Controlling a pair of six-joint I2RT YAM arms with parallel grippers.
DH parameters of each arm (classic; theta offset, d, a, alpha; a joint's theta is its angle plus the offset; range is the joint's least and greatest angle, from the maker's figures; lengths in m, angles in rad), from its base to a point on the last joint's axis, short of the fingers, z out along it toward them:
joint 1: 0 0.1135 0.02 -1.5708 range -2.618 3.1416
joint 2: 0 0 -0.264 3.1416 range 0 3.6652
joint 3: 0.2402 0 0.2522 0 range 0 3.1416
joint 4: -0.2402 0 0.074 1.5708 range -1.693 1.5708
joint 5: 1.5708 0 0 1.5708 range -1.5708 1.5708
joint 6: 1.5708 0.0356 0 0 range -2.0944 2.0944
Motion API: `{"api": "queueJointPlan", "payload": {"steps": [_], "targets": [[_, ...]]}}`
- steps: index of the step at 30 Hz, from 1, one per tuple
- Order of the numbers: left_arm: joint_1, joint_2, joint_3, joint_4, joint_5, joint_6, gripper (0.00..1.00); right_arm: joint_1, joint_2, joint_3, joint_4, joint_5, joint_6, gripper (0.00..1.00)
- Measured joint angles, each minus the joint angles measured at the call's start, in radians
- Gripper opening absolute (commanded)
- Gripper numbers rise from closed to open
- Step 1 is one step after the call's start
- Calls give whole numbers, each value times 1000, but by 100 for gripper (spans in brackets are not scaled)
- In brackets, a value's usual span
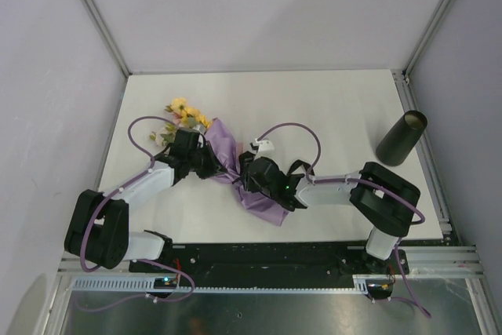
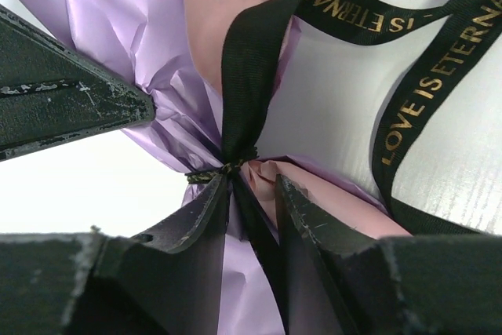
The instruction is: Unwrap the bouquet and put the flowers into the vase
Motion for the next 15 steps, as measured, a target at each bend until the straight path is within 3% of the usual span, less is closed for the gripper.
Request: {"api": "queueJointPlan", "payload": {"steps": [5,15], "targets": [[0,0,0,6,-6,-8,0,-14,-49,-6,-53,-7,17,45],[11,0,0,12,-65,-16,0,-89,-189,-19,-106,-89,101,53]]}}
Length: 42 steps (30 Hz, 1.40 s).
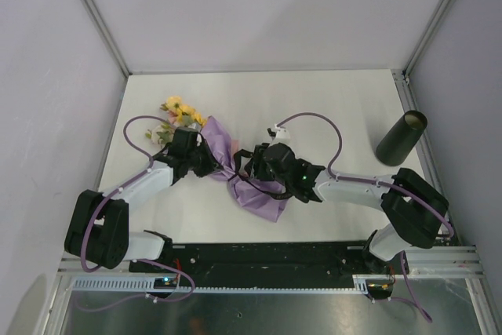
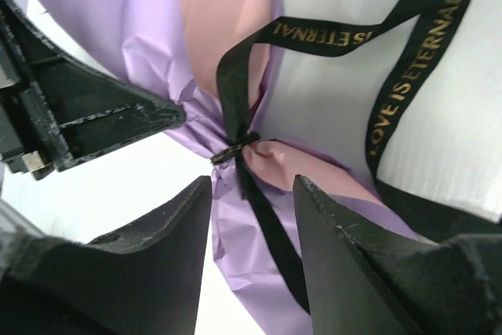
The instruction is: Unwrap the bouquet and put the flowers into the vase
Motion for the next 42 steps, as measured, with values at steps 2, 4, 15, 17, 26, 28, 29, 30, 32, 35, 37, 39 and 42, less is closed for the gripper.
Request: {"api": "queueJointPlan", "payload": {"steps": [2,4,15,17,26,28,29,30,32,35,37,39,42], "targets": [[0,0,0,0,0,-1,0,1,-2,0,14,-24,25,54],[0,0,0,1,0,-2,0,2,-2,0,22,-45,47,54],[0,-3,-5,8,0,-18,0,7,133,2,167,-149,201,54],[0,-7,-10,10,0,-19,0,7,168,2,191,-161,225,54],[0,-13,-16,12,-6,-25,0,-4,264,7,319,-210,293,51],[0,-14,-16,12,-6,-26,0,-5,266,8,322,-209,294,51],[0,-15,-16,12,-7,-26,0,-5,265,8,321,-207,293,51],[0,-16,-17,12,-6,-26,0,-5,264,8,317,-203,293,51],[0,-18,-19,13,-7,-26,0,-5,251,8,294,-192,289,51],[0,-20,-21,15,-8,-26,12,-10,204,8,245,-185,288,52],[0,-24,-21,15,-8,-27,27,-17,169,8,217,-186,289,52],[0,-32,-21,16,-9,-33,42,-24,143,14,195,-186,291,52],[0,-51,-21,16,-11,-47,56,-27,134,25,187,-187,297,52]]}}
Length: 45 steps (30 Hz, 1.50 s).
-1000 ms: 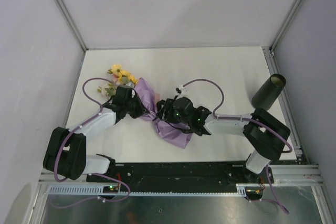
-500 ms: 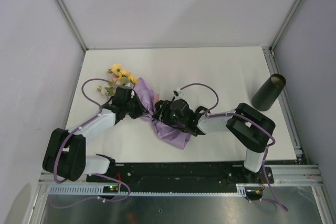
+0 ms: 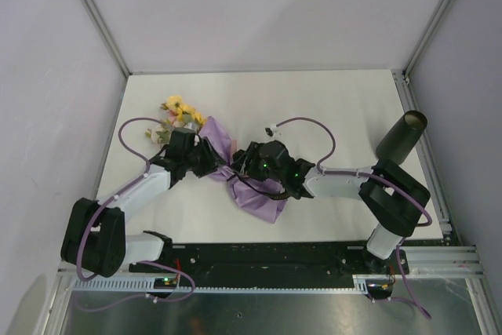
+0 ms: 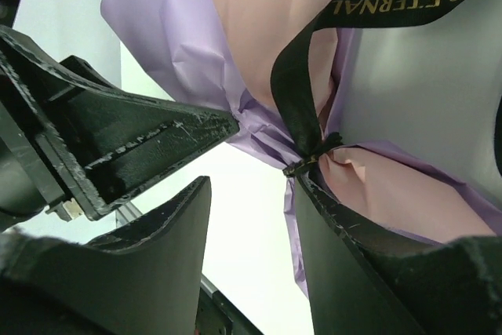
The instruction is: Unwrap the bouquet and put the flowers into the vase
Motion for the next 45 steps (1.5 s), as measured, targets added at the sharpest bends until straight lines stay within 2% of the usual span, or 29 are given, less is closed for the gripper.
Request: {"api": "queueJointPlan", "payload": {"steps": [5,14,17,22,24,27,33,38,42,45], "targets": [[1,-30,0,-19,-27,-4,62,24,5,2,10,-8,21,51],[58,-5,29,-75,-57,10,60,59,77,10,46,18,68,51],[67,23,51,-75,-57,20,53,63,111,11,68,37,94,51],[68,51,60,-74,-55,31,27,68,162,21,124,74,136,49],[69,56,60,-71,-49,32,20,71,177,21,143,87,150,47],[69,58,60,-68,-47,32,15,73,188,26,148,116,172,46],[69,58,60,-67,-48,30,12,113,187,52,77,253,229,43],[69,57,60,-67,-48,29,10,151,185,83,-2,367,255,31],[69,57,59,-66,-49,29,10,151,187,86,-16,396,259,16],[70,57,59,-66,-51,29,9,147,188,79,11,396,229,10]]}}
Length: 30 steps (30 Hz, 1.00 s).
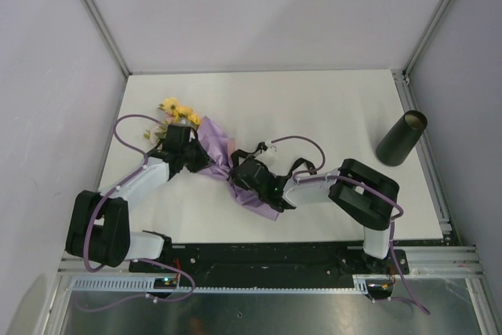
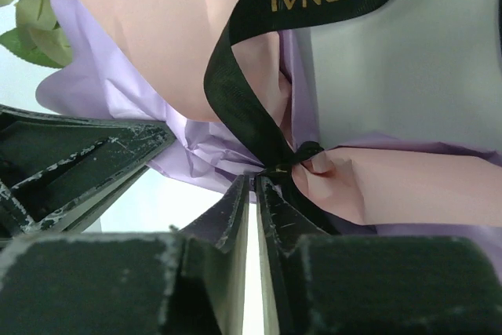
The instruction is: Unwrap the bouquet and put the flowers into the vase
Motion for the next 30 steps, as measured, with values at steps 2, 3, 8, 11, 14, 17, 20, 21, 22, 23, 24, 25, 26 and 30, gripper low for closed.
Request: {"api": "queueJointPlan", "payload": {"steps": [2,3,8,11,14,17,20,21,22,23,24,25,26,30], "targets": [[0,0,0,1,-1,0,9,-10,2,-24,68,-30,-43,5],[0,0,0,2,-1,1,8,-18,5,-37,102,-50,-63,3],[3,3,0,7,-8,1,7,-99,69,-158,459,-241,-155,0],[3,13,0,13,-8,1,7,-133,109,-210,642,-336,-195,0],[3,16,0,15,-8,1,7,-148,130,-237,755,-416,-252,0],[3,16,0,14,-8,1,7,-155,130,-239,808,-476,-322,1],[3,17,0,14,-8,1,7,-153,118,-232,808,-513,-397,2],[3,18,0,14,-8,1,7,-151,112,-228,798,-523,-423,2],[3,20,0,14,-8,1,7,-148,105,-225,787,-529,-449,3],[3,22,0,15,-8,1,7,-145,97,-222,777,-532,-472,3],[3,24,0,15,-9,1,7,-142,88,-219,763,-533,-497,4],[3,25,0,15,-9,1,7,-138,78,-216,745,-531,-514,8],[3,26,0,15,-10,1,7,-136,69,-213,725,-526,-525,12],[3,27,0,15,-12,1,7,-124,15,-187,571,-454,-512,25]]}}
